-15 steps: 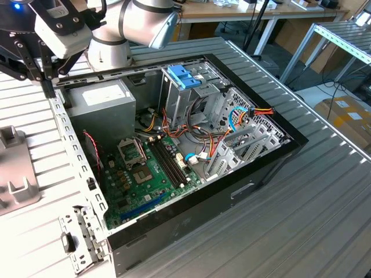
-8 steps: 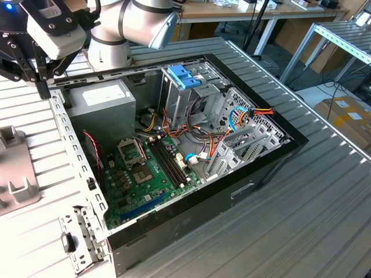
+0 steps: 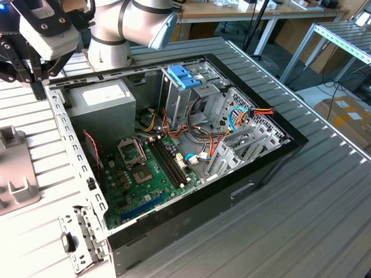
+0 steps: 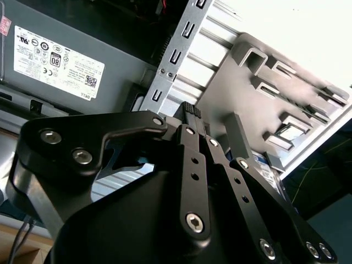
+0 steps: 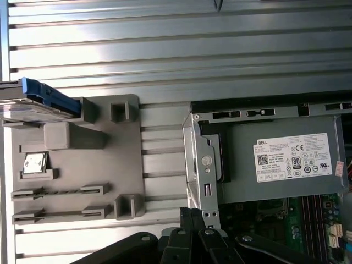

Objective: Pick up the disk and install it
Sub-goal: 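Reach for the disk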

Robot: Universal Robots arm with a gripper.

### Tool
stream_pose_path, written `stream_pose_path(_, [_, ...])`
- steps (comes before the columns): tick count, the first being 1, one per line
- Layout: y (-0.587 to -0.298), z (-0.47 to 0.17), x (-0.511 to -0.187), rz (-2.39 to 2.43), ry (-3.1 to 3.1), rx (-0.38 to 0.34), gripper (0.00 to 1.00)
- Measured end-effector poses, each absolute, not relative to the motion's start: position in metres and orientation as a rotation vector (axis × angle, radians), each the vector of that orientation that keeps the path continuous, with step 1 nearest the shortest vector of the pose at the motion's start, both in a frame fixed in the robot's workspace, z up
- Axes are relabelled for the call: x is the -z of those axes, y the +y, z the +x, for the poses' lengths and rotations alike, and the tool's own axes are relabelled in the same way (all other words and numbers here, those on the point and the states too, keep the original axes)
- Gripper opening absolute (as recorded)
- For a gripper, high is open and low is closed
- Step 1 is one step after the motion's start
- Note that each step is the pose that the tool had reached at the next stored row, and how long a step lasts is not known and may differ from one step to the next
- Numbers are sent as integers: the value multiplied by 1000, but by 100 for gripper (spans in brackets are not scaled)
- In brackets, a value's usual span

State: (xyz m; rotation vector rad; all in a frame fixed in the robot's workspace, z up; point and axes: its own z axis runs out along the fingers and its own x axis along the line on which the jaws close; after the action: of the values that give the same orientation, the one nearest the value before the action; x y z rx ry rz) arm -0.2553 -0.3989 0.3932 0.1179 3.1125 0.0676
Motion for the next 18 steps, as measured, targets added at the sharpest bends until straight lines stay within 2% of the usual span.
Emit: stream_pose_path(18, [-399, -270, -393, 118, 3112, -68, 11])
